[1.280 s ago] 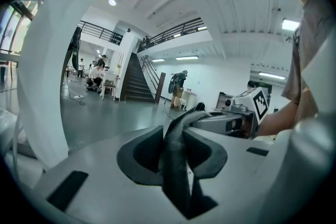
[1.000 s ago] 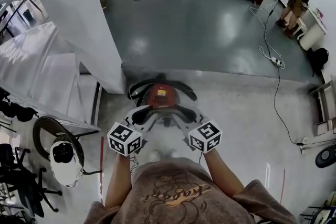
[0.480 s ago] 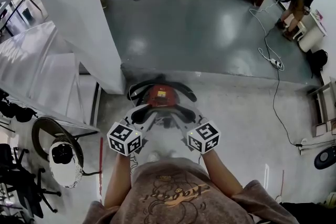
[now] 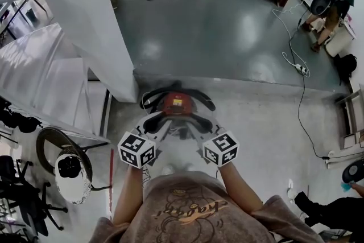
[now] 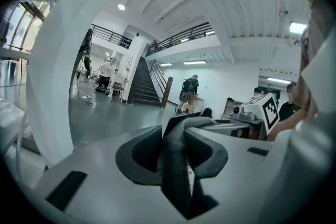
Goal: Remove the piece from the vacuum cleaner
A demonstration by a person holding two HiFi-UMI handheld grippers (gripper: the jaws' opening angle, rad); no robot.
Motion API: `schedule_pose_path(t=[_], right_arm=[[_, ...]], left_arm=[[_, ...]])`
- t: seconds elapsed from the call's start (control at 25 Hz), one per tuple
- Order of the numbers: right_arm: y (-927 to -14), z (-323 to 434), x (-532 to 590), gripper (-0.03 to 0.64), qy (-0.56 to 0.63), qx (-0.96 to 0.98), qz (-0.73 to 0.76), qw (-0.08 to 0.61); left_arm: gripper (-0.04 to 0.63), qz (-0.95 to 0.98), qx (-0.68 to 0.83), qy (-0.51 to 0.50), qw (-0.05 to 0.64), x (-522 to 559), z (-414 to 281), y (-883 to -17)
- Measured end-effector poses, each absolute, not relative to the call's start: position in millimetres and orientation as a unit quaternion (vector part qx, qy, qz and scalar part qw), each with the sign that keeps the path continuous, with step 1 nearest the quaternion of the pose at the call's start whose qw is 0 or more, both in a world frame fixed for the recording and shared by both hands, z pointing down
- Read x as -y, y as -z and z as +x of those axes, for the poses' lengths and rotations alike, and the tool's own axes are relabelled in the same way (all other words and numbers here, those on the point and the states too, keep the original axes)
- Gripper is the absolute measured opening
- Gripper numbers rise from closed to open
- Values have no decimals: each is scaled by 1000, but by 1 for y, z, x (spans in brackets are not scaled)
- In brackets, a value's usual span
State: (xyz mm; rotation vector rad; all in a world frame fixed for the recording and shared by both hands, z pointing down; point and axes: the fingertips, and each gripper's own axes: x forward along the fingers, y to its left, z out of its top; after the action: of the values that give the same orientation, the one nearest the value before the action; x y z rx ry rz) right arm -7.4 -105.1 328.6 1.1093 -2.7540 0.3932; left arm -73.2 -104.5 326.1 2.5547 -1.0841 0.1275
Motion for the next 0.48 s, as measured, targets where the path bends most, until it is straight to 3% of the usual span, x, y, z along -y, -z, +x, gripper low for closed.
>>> schedule_pose_path(t=[0.48], right_arm=[[-329, -8, 109, 71, -136, 915, 373, 72]], left_arm=[[98, 901, 388, -37, 189, 109, -74, -327]])
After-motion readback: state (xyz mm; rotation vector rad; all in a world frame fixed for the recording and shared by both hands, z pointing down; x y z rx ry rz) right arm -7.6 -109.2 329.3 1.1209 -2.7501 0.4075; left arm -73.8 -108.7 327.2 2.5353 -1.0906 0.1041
